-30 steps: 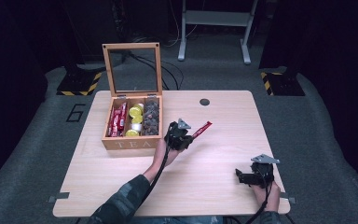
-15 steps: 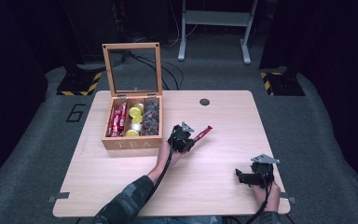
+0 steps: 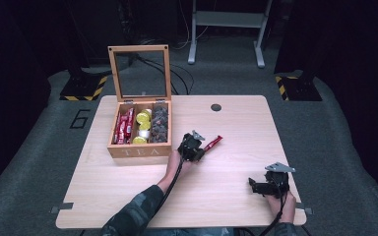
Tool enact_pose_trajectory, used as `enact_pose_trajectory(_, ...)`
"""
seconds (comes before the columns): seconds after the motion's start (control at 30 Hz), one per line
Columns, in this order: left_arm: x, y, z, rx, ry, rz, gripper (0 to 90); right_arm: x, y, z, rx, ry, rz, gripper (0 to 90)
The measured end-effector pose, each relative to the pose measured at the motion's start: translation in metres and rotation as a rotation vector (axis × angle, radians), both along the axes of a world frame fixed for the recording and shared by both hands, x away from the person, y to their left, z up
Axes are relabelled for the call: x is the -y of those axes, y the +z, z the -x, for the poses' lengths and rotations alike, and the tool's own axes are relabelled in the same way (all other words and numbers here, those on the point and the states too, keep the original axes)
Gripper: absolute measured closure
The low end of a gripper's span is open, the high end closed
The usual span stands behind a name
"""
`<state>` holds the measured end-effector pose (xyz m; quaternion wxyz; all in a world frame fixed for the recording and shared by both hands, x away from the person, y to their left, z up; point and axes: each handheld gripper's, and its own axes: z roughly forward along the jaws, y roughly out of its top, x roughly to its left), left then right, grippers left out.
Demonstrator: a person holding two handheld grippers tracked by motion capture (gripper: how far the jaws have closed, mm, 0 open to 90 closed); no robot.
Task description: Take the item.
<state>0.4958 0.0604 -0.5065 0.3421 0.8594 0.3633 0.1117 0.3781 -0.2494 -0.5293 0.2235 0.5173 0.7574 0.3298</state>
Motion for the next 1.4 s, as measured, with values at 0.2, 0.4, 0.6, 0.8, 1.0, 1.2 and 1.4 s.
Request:
enact_pose_trajectory(0.2, 0.002, 0.000, 0.001, 0.001, -0.001, -0.005, 81.7, 0.000, 0.000, 0.000, -0.003, -0.003, -0.003, 6.0)
enact_pose_trajectory(0.4, 0.002, 0.001, 0.003, 0.002, -0.010, 0.002, 68.0, 0.000, 0.000, 0.000, 0.001, 0.000, -0.001, 6.0)
enact_pose_trajectory(0.6, -0.002, 0.011, 0.007, -0.012, -0.039, 0.018, 46.4, 0.000, 0.000, 0.000, -0.001, -0.001, -0.002, 6.0)
enact_pose_trajectory(0.8, -0.006, 0.019, 0.016, 0.001, -0.072, 0.012, 27.5, 0.000, 0.000, 0.000, -0.002, 0.000, 0.002, 6.1)
enact_pose_trajectory(1.0, -0.018, 0.028, 0.028, 0.008, -0.097, 0.020, 17.7, 0.000, 0.000, 0.000, -0.002, 0.000, 0.001, 6.1)
enact_pose_trajectory(1.2, -0.033, 0.040, 0.039, 0.040, -0.104, 0.039, 15.5, 0.000, 0.000, 0.000, 0.000, -0.002, -0.002, 6.3)
enact_pose_trajectory(1.4, -0.050, 0.049, 0.050, 0.057, -0.092, 0.070, 14.6, 0.000, 0.000, 0.000, 0.002, 0.000, 0.000, 6.4)
